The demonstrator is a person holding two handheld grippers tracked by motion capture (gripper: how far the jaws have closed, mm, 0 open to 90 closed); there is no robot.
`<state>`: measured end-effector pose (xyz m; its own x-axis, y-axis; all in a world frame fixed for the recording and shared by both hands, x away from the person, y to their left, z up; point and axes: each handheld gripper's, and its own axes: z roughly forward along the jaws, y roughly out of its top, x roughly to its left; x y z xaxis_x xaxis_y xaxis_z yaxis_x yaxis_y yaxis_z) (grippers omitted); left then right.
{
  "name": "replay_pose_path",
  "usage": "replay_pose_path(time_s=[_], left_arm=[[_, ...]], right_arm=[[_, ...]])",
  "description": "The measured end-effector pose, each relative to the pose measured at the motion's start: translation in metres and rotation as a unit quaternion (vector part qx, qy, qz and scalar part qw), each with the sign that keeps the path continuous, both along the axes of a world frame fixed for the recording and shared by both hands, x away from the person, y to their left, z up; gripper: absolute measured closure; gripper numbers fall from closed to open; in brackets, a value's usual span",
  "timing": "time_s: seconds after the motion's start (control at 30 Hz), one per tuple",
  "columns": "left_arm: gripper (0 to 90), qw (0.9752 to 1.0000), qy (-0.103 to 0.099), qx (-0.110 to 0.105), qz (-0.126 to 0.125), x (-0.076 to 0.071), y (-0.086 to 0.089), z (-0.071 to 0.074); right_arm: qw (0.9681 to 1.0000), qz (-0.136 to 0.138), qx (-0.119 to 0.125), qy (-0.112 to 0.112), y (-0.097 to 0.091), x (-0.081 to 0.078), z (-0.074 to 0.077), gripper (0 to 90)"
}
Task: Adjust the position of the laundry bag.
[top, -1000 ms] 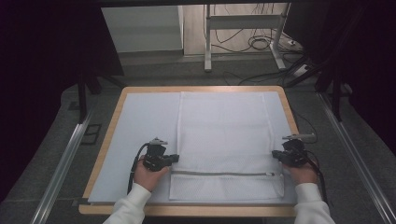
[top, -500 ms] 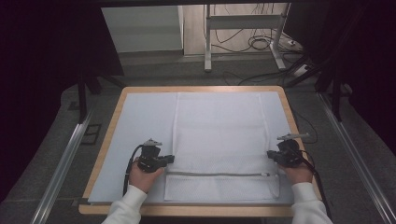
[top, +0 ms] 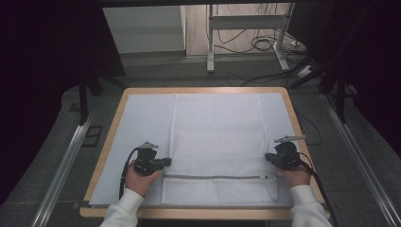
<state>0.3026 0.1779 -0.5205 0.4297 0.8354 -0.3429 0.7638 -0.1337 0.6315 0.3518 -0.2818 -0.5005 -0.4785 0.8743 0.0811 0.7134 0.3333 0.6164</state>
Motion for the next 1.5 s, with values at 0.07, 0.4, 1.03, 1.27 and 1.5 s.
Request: replay_pose_path(time_s=[0.07,0.4,1.03,1.27,1.5], left_arm=[[89.7,1.0000,0.000,-0.001,0.001,0.000,0.003,0.000],[89.7,0.9999,0.003,-0.002,0.011,-0.001,0.013,0.000],[89.6,0.9996,0.005,-0.007,0.028,-0.003,0.032,0.000],[89.6,0.9994,0.007,-0.009,0.033,-0.004,0.038,0.000],[89.6,0.9993,0.009,-0.007,0.036,-0.005,0.044,-0.001]], right_arm=[[1.0000,0.002,0.002,0.002,0.001,0.000,-0.001,87.8],[0.9999,0.009,0.005,0.002,0.009,-0.001,-0.001,87.8],[0.9996,0.025,0.014,0.005,0.023,0.000,-0.004,87.7],[0.9992,0.027,0.029,0.007,0.026,0.000,-0.005,87.8],[0.9993,0.031,0.022,0.005,0.034,0.001,-0.007,87.7]])
